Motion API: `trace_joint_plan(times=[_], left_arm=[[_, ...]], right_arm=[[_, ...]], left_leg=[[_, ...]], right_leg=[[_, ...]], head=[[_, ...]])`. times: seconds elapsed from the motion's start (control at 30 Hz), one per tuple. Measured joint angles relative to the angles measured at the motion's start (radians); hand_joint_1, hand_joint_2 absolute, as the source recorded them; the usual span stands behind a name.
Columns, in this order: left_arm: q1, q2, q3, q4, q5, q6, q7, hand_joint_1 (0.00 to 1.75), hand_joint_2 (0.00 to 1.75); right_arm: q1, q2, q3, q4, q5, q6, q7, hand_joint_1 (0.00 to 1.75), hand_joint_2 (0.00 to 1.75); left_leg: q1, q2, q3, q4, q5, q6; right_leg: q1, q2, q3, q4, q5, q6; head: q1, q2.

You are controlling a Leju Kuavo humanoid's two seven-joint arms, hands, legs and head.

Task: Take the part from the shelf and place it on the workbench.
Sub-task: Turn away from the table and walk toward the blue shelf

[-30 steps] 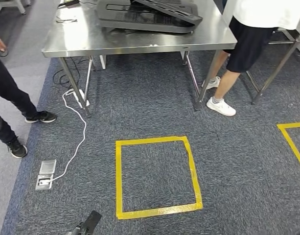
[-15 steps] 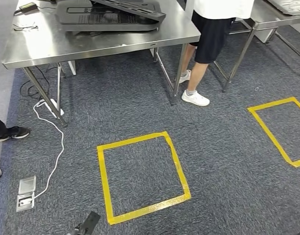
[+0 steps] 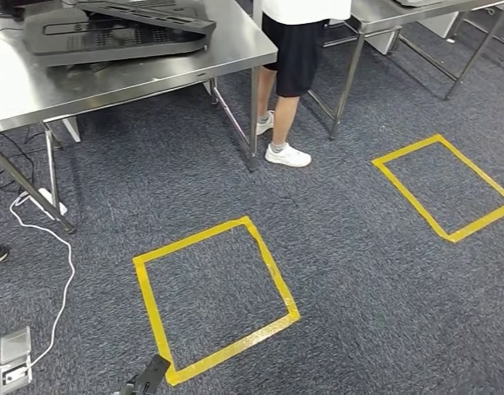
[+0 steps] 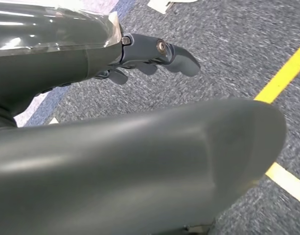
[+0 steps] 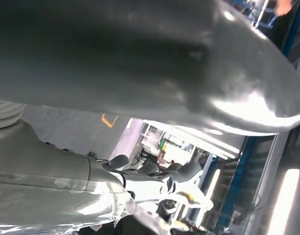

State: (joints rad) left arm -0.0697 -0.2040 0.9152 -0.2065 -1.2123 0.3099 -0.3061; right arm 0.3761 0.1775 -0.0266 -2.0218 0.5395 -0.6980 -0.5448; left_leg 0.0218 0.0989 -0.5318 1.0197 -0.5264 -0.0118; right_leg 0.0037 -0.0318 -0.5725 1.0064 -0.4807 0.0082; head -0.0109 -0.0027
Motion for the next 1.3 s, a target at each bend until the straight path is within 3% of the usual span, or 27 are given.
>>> trace_joint_plan(times=[0.07, 0.13, 0.17, 0.2, 0.23, 0.27, 0.3, 0.33, 0.37, 0.43, 0.5, 0.57, 0.63, 0.7, 0.73, 0.77, 0.83, 0.9, 0.93, 1.0, 1.07, 1.13, 1.2, 1.23, 1.27, 1.3], left_arm=[[-0.001, -0.001, 0.0, 0.0, 0.0, 0.002, 0.001, 0.0, 0.0], [0.002, -0.001, 0.0, 0.0, 0.0, 0.003, 0.002, 0.0, 0.0], [0.005, -0.001, 0.0, 0.0, 0.0, 0.003, 0.003, 0.0, 0.0], [0.007, -0.001, 0.001, 0.0, 0.0, 0.004, 0.004, 0.0, 0.0], [0.008, -0.001, 0.001, 0.0, 0.0, 0.004, 0.005, 0.0, 0.0], [0.008, -0.001, 0.001, 0.0, 0.001, 0.004, 0.006, 0.0, 0.0], [0.008, -0.001, 0.001, 0.0, 0.001, 0.004, 0.006, 0.0, 0.0], [0.007, -0.001, 0.001, 0.0, 0.001, 0.004, 0.006, 0.0, 0.0], [0.007, -0.001, 0.001, 0.0, 0.001, 0.004, 0.006, 0.0, 0.0], [0.008, -0.001, 0.001, 0.0, 0.001, 0.004, 0.007, 0.0, 0.0], [0.006, -0.001, 0.002, 0.0, 0.001, 0.005, 0.008, 0.0, 0.0], [0.003, -0.002, 0.002, 0.0, 0.001, 0.005, 0.008, 0.0, 0.0], [0.006, -0.003, 0.003, 0.0, 0.0, 0.005, 0.008, 0.0, 0.0], [0.01, -0.004, 0.003, 0.0, 0.001, 0.005, 0.009, 0.0, 0.0], [0.01, -0.004, 0.003, 0.0, 0.001, 0.005, 0.009, 0.0, 0.0], [0.009, -0.004, 0.003, 0.0, 0.001, 0.006, 0.009, 0.0, 0.0], [0.007, -0.005, 0.003, 0.0, 0.0, 0.006, 0.009, 0.0, 0.0], [0.006, -0.006, 0.003, 0.0, 0.0, 0.007, 0.009, 0.0, 0.0], [0.006, -0.006, 0.003, 0.0, 0.0, 0.007, 0.009, 0.0, 0.0], [0.004, -0.009, 0.003, 0.0, 0.0, 0.008, 0.008, 0.0, 0.0], [0.002, -0.011, 0.003, 0.0, 0.0, 0.008, 0.006, 0.0, 0.0], [0.003, -0.011, 0.003, 0.0, -0.001, 0.009, 0.004, 0.0, 0.0], [0.007, -0.011, 0.003, 0.0, -0.001, 0.009, 0.004, 0.0, 0.0], [0.009, -0.011, 0.003, 0.0, 0.0, 0.009, 0.004, 0.0, 0.0], [0.01, -0.011, 0.003, 0.0, 0.0, 0.009, 0.004, 0.0, 0.0], [0.009, -0.011, 0.003, 0.0, 0.0, 0.01, 0.003, 0.0, 0.0]], right_arm=[[0.001, 0.003, -0.002, -0.003, -0.002, 0.0, -0.001, 0.0, 0.0], [0.001, 0.007, -0.004, -0.003, -0.003, 0.0, -0.002, 0.0, 0.0], [0.001, 0.009, -0.004, -0.003, -0.004, 0.0, -0.003, 0.0, 0.0], [0.002, 0.01, -0.004, -0.002, -0.005, 0.0, -0.003, 0.0, 0.0], [0.003, 0.01, -0.005, -0.002, -0.005, 0.0, -0.003, 0.0, 0.0], [0.003, 0.011, -0.005, -0.002, -0.006, 0.0, -0.003, 0.0, 0.0], [0.003, 0.012, -0.006, -0.002, -0.007, 0.0, -0.004, 0.0, 0.0], [0.004, 0.013, -0.006, -0.002, -0.008, 0.0, -0.007, 0.0, 0.0], [0.004, 0.013, -0.006, -0.002, -0.01, 0.0, -0.009, 0.0, 0.0], [0.006, 0.015, -0.007, -0.002, -0.012, 0.0, -0.014, 0.0, 0.0], [0.011, 0.017, -0.008, -0.003, -0.013, 0.0, -0.014, 0.0, 0.0], [0.012, 0.019, -0.01, -0.003, -0.015, 0.0, -0.017, 0.0, 0.0], [0.011, 0.022, -0.015, -0.002, -0.019, 0.0, -0.02, 0.0, 0.0], [0.014, 0.027, -0.026, 0.001, -0.027, 0.0, -0.024, 0.0, 0.0], [0.016, 0.031, -0.034, 0.003, -0.033, 0.0, -0.027, 0.0, 0.0], [0.017, 0.034, -0.042, 0.005, -0.04, 0.0, -0.031, 0.0, 0.0], [0.019, 0.042, -0.059, 0.008, -0.058, 0.0, -0.042, 0.0, 0.0], [0.02, 0.05, -0.074, 0.01, -0.074, 0.0, -0.051, 0.0, 0.0], [0.021, 0.054, -0.081, 0.011, -0.08, 0.0, -0.054, 0.0, 0.0], [0.026, 0.062, -0.095, 0.013, -0.088, 0.0, -0.061, 0.0, 0.0], [0.028, 0.072, -0.106, 0.013, -0.094, 0.0, -0.069, 0.0, 0.0], [0.026, 0.082, -0.109, 0.015, -0.096, 0.0, -0.071, 0.0, 0.0], [0.025, 0.087, -0.112, 0.019, -0.098, 0.0, -0.073, 0.0, 0.0], [0.025, 0.089, -0.113, 0.021, -0.099, 0.0, -0.074, 0.0, 0.0], [0.025, 0.091, -0.114, 0.023, -0.1, 0.0, -0.077, 0.0, 0.0], [0.024, 0.093, -0.115, 0.024, -0.1, 0.001, -0.081, 0.0, 0.0]], left_leg=[[0.001, -0.034, -0.016, 0.047, -0.038, -0.005], [0.0, -0.075, -0.068, 0.17, -0.104, -0.003], [-0.001, -0.084, -0.097, 0.233, -0.127, -0.002], [-0.003, -0.088, -0.114, 0.268, -0.132, -0.001], [-0.004, -0.09, -0.116, 0.267, -0.117, 0.001], [-0.003, -0.094, -0.1, 0.225, -0.084, 0.003], [-0.002, -0.105, -0.073, 0.159, -0.044, 0.005], [0.001, -0.131, -0.048, 0.096, -0.015, 0.006], [0.004, -0.155, -0.029, 0.05, 0.002, 0.006], [0.005, -0.183, -0.019, 0.02, 0.003, 0.008], [0.003, -0.162, -0.02, 0.017, 0.007, 0.017], [0.006, -0.137, -0.018, 0.013, 0.009, 0.027], [0.006, -0.108, -0.016, 0.013, 0.008, 0.032], [0.004, -0.078, -0.015, 0.013, 0.005, 0.034], [0.004, -0.064, -0.014, 0.013, 0.003, 0.034], [0.004, -0.052, -0.012, 0.013, 0.0, 0.032], [0.003, -0.031, -0.004, 0.012, -0.006, 0.026], [0.001, -0.014, 0.002, 0.01, -0.011, 0.016], [0.0, -0.007, 0.004, 0.008, -0.013, 0.011], [0.001, 0.005, 0.011, 0.003, -0.016, -0.001], [0.003, -0.025, 0.007, 0.027, -0.04, -0.008], [0.003, -0.072, -0.039, 0.129, -0.097, -0.007], [-0.001, -0.087, -0.105, 0.254, -0.139, -0.005], [-0.003, -0.089, -0.123, 0.278, -0.134, -0.003], [-0.004, -0.092, -0.123, 0.263, -0.109, 0.0], [-0.004, -0.099, -0.106, 0.211, -0.068, 0.003]], right_leg=[[-0.004, 0.017, 0.003, -0.011, 0.009, -0.015], [-0.004, 0.037, 0.003, -0.013, 0.012, -0.022], [-0.003, 0.05, 0.003, -0.012, 0.012, -0.023], [-0.002, 0.064, 0.003, -0.011, 0.011, -0.024], [-0.001, 0.078, 0.003, -0.009, 0.011, -0.024], [-0.002, 0.092, 0.003, -0.006, 0.01, -0.023], [-0.002, 0.106, 0.003, -0.002, 0.008, -0.021], [-0.001, 0.119, 0.0, 0.005, 0.006, -0.018], [-0.002, 0.132, -0.006, 0.012, 0.004, -0.014], [-0.005, 0.154, -0.018, 0.02, 0.004, -0.003], [-0.009, 0.165, -0.026, 0.022, 0.006, 0.007], [-0.008, 0.123, -0.045, 0.061, -0.019, 0.018], [-0.008, 0.063, -0.099, 0.176, -0.078, 0.028], [-0.013, 0.043, -0.154, 0.286, -0.114, 0.035], [-0.015, 0.039, -0.159, 0.294, -0.107, 0.036], [-0.016, 0.034, -0.142, 0.262, -0.082, 0.036], [-0.012, 0.002, -0.07, 0.125, -0.021, 0.029], [-0.002, -0.026, -0.025, 0.034, 0.004, 0.016], [0.003, -0.027, -0.023, 0.025, 0.0, 0.01], [0.004, -0.005, -0.024, 0.019, 0.003, -0.003], [-0.001, 0.014, -0.017, 0.007, 0.009, -0.017], [-0.001, 0.034, -0.013, 0.001, 0.01, -0.028], [0.002, 0.06, -0.011, 0.001, 0.009, -0.032], [0.003, 0.075, -0.01, 0.002, 0.008, -0.033], [0.004, 0.091, -0.007, 0.002, 0.008, -0.033], [0.004, 0.106, -0.004, 0.003, 0.006, -0.032]], head=[[-0.002, 0.0], [-0.004, 0.0], [-0.004, 0.0], [-0.004, 0.0], [-0.004, 0.0], [-0.004, 0.0], [-0.004, 0.0], [-0.004, 0.0], [-0.003, 0.0], [-0.003, 0.0], [-0.003, 0.0], [0.0, 0.0], [0.003, 0.0], [0.002, 0.0], [0.002, 0.0], [0.002, 0.0], [0.002, 0.0], [0.002, 0.0], [0.001, 0.0], [0.001, 0.0], [-0.001, 0.0], [-0.003, 0.0], [-0.004, 0.0], [-0.004, 0.0], [-0.004, 0.0], [-0.004, 0.0]])
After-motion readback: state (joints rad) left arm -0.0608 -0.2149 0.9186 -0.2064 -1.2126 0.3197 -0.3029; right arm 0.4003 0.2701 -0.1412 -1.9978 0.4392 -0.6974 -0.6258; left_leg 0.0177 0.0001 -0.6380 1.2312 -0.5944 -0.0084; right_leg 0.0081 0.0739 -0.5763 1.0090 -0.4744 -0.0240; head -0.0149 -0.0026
